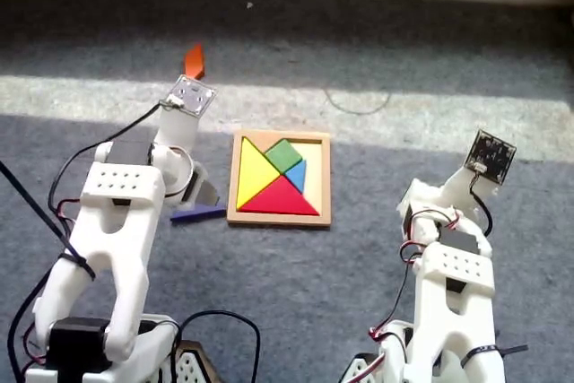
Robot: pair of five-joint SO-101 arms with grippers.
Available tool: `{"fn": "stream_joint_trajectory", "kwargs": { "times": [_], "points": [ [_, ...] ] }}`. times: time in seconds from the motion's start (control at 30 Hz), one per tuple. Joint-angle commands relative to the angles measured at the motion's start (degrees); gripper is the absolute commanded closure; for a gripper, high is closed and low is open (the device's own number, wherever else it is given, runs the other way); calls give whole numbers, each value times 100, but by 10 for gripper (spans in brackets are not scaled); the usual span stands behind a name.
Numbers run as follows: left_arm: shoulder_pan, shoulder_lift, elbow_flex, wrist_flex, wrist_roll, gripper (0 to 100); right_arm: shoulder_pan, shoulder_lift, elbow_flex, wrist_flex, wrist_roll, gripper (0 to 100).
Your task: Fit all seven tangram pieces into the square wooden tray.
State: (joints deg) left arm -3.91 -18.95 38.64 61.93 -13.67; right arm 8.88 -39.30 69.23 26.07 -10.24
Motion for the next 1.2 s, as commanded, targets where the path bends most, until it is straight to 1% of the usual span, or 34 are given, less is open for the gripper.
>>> {"fn": "stream_joint_trajectory", "kwargs": {
  "times": [0.0,0.07,0.2,0.3,0.47,0.6,0.77,1.03,1.17],
  "points": [
    [163,84,-101,62,993,704,-40,-171,-22,-119,264,988],
    [57,180,-180,53,1345,705,-40,-171,-13,-119,431,988],
    [-277,532,-857,-35,1873,705,-40,-171,-13,-119,448,988],
    [-303,1007,-1481,-35,1864,705,-40,-171,-13,-119,457,988],
    [-330,2193,-2826,-35,1890,706,-40,-171,-13,-119,457,988],
    [-330,3284,-4215,-35,1899,707,-40,-171,-13,-119,457,988],
    [-391,4831,-6229,-211,1899,766,-40,-171,-13,-119,457,988],
    [-374,7380,-9323,-193,1881,755,-40,-171,-13,-119,457,988],
    [-400,8444,-10633,-193,1873,758,-40,-171,-13,-119,457,988]
  ]
}}
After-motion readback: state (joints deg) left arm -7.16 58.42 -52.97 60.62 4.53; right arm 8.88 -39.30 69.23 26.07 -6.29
